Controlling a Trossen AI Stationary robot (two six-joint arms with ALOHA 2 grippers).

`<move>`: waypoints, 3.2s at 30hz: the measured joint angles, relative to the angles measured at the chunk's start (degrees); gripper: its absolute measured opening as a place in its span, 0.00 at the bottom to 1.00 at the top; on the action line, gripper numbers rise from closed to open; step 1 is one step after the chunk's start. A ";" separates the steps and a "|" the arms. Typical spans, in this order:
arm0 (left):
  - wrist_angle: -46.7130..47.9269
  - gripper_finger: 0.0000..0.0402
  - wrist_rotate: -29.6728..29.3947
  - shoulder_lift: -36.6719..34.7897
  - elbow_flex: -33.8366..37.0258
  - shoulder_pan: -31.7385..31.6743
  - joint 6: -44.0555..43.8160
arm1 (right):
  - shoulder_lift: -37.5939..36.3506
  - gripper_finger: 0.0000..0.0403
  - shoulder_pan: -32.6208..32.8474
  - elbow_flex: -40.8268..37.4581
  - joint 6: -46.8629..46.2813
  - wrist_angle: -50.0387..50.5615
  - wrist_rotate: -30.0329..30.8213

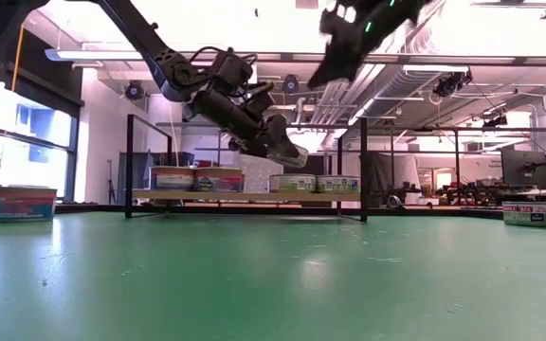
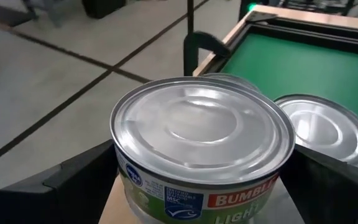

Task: Stack canned seafood by type on shelf
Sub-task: Stack the green tuna can on top of the other green tuna can on the shelf

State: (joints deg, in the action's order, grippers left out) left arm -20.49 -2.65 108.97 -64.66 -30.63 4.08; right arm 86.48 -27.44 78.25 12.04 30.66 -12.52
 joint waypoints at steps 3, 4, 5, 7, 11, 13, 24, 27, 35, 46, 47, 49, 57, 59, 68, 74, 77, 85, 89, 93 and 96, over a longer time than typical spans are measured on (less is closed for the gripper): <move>-0.06 1.00 2.34 0.00 -0.06 -0.74 1.10 | 7.48 0.00 -7.90 6.37 4.38 0.21 -9.45; 0.39 1.00 3.50 0.00 -0.29 -1.12 1.11 | 10.16 0.00 -9.48 8.73 5.38 0.54 -10.96; 0.76 1.00 4.91 0.00 -0.59 -1.50 1.14 | 12.75 0.00 -10.70 11.08 6.55 1.08 -11.86; 1.69 1.00 7.14 0.00 -1.78 -2.21 1.97 | 18.19 0.00 -12.61 16.08 8.97 3.29 -13.30; 4.25 1.00 7.49 -0.07 -3.85 -3.62 4.81 | 27.38 0.00 -14.15 25.42 13.08 9.13 -17.67; 4.26 1.00 7.48 -0.07 -4.05 -4.33 5.78 | 31.07 0.00 -14.20 28.90 14.08 10.78 -17.97; 4.96 1.00 11.38 2.33 -4.09 -5.95 6.27 | 38.46 0.00 -14.19 33.19 13.75 13.36 -18.29; 5.04 1.00 10.97 3.36 -4.09 -5.29 6.82 | 38.86 0.00 -14.14 33.12 13.76 14.63 -17.96; 4.64 1.00 10.69 3.69 -4.09 -4.90 6.71 | 38.86 0.00 -14.18 33.10 13.53 16.53 -17.81; 6.08 1.00 10.46 3.72 -4.09 -4.91 6.53 | 40.23 0.00 -14.14 33.10 12.56 16.85 -17.79; 6.49 1.00 10.47 3.74 -4.09 -4.92 6.53 | 40.50 0.00 -14.14 33.10 12.65 16.87 -17.76; 6.86 1.00 10.46 3.74 -4.07 -4.92 6.50 | 40.63 0.00 -14.16 33.10 12.67 16.91 -17.70; 7.10 1.00 10.50 3.72 -4.09 -4.92 6.55 | 40.86 0.00 -14.16 33.10 12.54 16.95 -17.12; 7.13 1.00 10.51 3.69 -4.09 -4.92 6.96 | 40.93 0.00 -14.18 33.10 12.49 16.97 -17.23; 7.36 1.00 10.44 3.67 -4.11 -4.92 7.06 | 40.98 0.00 -14.18 33.10 12.65 17.17 -16.89; 8.58 1.00 9.92 3.49 -4.23 -4.91 7.65 | 41.00 0.00 -14.18 33.10 12.93 17.35 -16.77; 9.09 1.00 8.78 3.41 -4.26 -4.81 8.11 | 41.00 0.00 -14.18 33.10 13.11 17.37 -16.67; 12.45 1.00 7.47 1.50 -4.26 -4.59 8.25 | 41.02 0.00 -14.20 33.05 13.48 17.40 -16.56; 14.45 1.00 6.94 -0.60 -4.26 -4.61 8.25 | 41.02 0.00 -14.20 33.05 13.50 17.52 -16.54; 15.89 1.00 6.73 -2.04 -4.24 -4.61 8.22 | 41.02 0.00 -14.20 33.05 13.52 17.59 -16.54; 17.85 1.00 6.57 -2.76 -4.23 -4.60 8.19 | 41.02 0.00 -14.20 33.03 13.50 17.59 -16.54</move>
State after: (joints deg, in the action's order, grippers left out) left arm -2.64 3.91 106.20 -68.89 -35.23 12.27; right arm 127.50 -41.65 111.28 25.54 48.25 -29.06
